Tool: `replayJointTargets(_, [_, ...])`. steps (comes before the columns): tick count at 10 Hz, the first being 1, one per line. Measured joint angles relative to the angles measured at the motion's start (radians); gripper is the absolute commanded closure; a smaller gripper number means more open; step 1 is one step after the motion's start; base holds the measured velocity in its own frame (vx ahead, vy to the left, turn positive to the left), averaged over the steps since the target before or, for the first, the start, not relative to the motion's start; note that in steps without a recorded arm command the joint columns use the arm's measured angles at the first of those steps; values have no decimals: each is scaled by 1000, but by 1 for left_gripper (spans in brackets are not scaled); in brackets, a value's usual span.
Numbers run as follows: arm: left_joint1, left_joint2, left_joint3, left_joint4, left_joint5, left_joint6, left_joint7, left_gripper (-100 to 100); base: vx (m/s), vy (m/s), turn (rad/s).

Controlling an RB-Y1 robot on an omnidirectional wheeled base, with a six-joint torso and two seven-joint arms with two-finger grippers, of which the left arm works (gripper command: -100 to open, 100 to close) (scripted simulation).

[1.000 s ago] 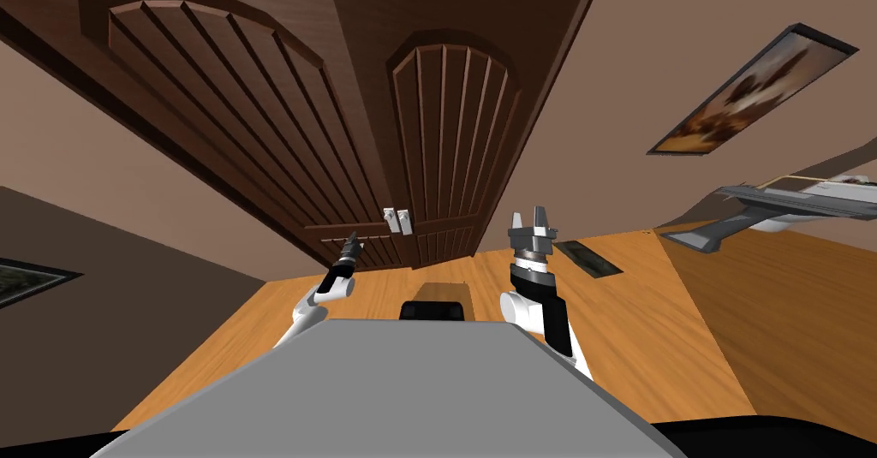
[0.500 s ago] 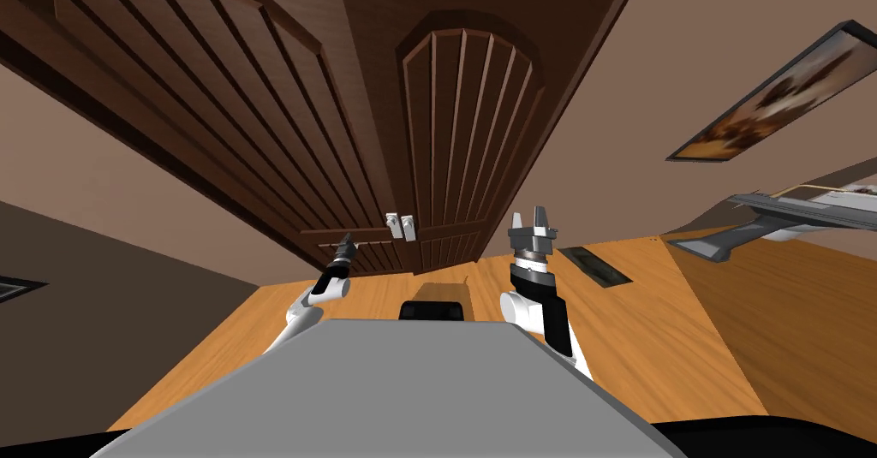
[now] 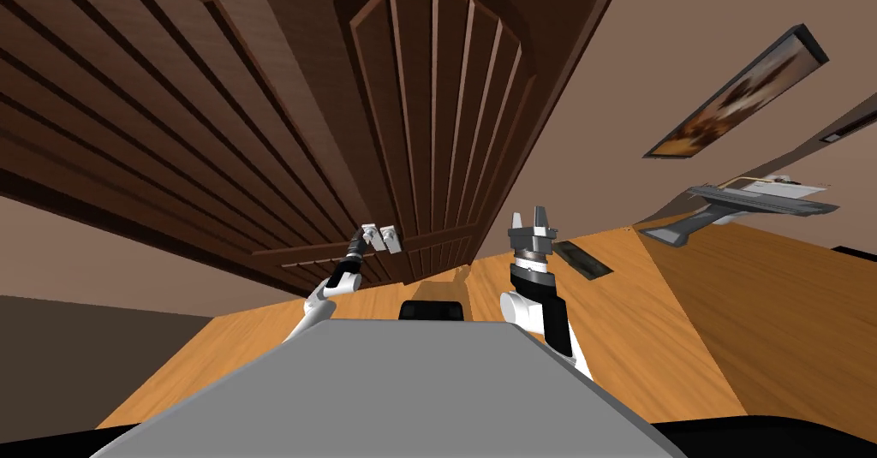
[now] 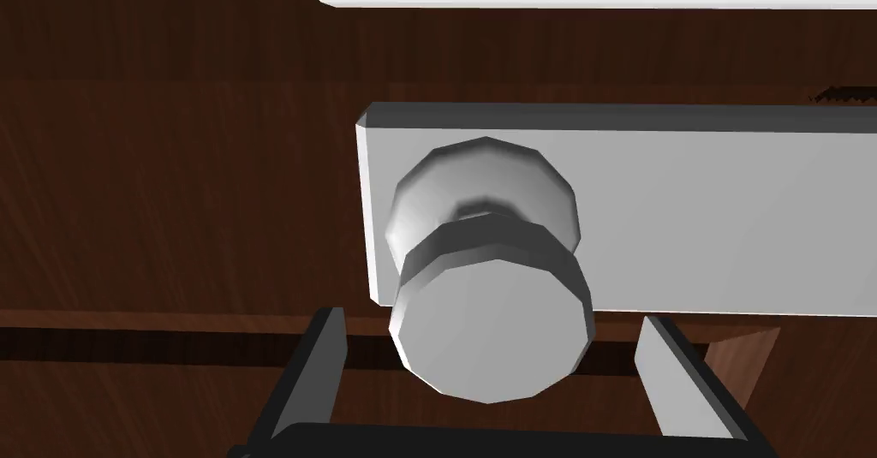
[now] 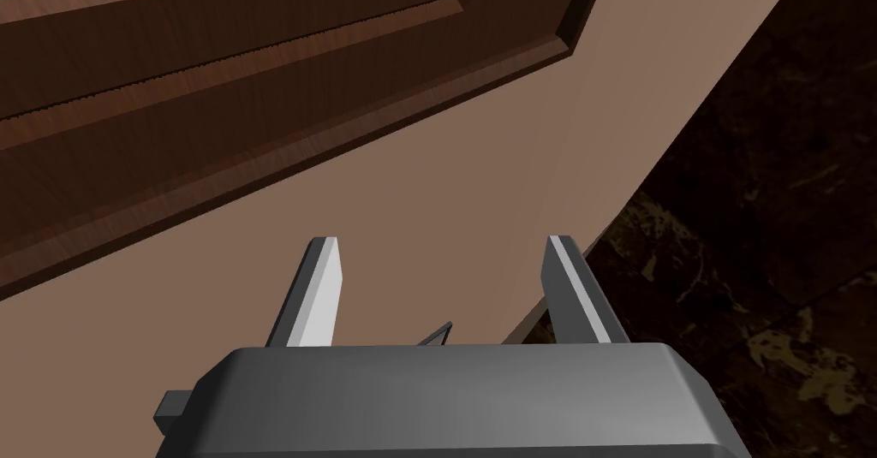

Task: Pull the door open

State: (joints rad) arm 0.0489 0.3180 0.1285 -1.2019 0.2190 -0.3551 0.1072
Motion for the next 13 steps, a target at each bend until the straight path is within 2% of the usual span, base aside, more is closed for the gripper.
replayJointTargets(1, [-1, -3, -2, 0, -1, -2, -2, 100, -12, 7, 29])
replayJointTargets(6, [-2, -5, -7, 0, -1, 1, 0, 100, -16, 12, -12])
replayJointTargets(7, [-1, -5, -7, 0, -1, 1, 0, 100, -104, 44, 133])
replayJointTargets(9, [-7, 14, 4, 31, 1, -14, 4, 100, -129, 97, 84])
replayJointTargets(10, [11, 14, 14, 18, 2, -5, 2, 100, -157, 93, 98])
replayJointTargets(11, [21, 23, 24, 15, 4, 4, 1, -100, -188, 34, -9])
replayJointTargets(13, [26, 27, 8, 10, 5, -1, 9, -100, -200, -36, -49])
